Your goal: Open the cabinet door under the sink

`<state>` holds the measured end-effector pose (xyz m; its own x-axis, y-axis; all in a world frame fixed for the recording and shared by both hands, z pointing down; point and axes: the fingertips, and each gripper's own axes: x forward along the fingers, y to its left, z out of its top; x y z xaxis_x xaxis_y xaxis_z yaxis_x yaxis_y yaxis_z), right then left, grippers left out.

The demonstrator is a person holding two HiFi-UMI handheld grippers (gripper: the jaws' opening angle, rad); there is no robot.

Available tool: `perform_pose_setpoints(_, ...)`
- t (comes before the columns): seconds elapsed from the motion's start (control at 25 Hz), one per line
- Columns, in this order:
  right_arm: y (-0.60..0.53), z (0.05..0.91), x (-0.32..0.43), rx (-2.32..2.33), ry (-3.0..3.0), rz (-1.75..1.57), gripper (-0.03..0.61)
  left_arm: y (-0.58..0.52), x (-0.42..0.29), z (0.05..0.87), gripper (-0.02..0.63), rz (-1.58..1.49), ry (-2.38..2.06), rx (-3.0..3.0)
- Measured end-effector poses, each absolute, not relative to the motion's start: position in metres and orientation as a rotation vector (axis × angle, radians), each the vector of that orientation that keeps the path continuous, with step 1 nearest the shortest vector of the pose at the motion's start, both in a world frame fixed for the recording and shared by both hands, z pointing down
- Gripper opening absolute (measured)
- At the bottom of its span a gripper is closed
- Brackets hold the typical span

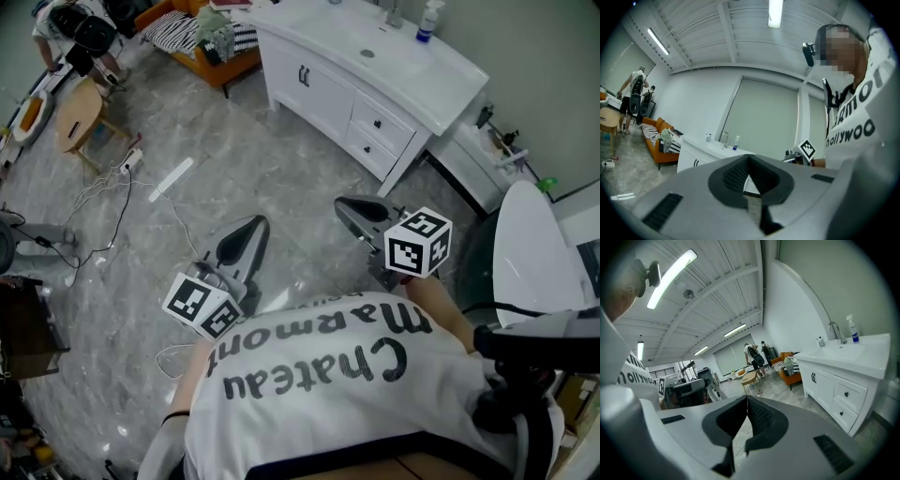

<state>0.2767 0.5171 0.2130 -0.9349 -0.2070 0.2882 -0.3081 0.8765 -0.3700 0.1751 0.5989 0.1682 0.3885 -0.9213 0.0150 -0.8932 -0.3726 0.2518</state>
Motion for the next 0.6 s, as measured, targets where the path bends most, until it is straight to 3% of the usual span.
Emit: perform_pose_setpoints(0.6, 0.455, 0.221, 0.261, 0.458, -2.812, 0.701, 0.011, 0.531, 0.16, 0.173, 0.006, -0.116, -1.567, 2.474)
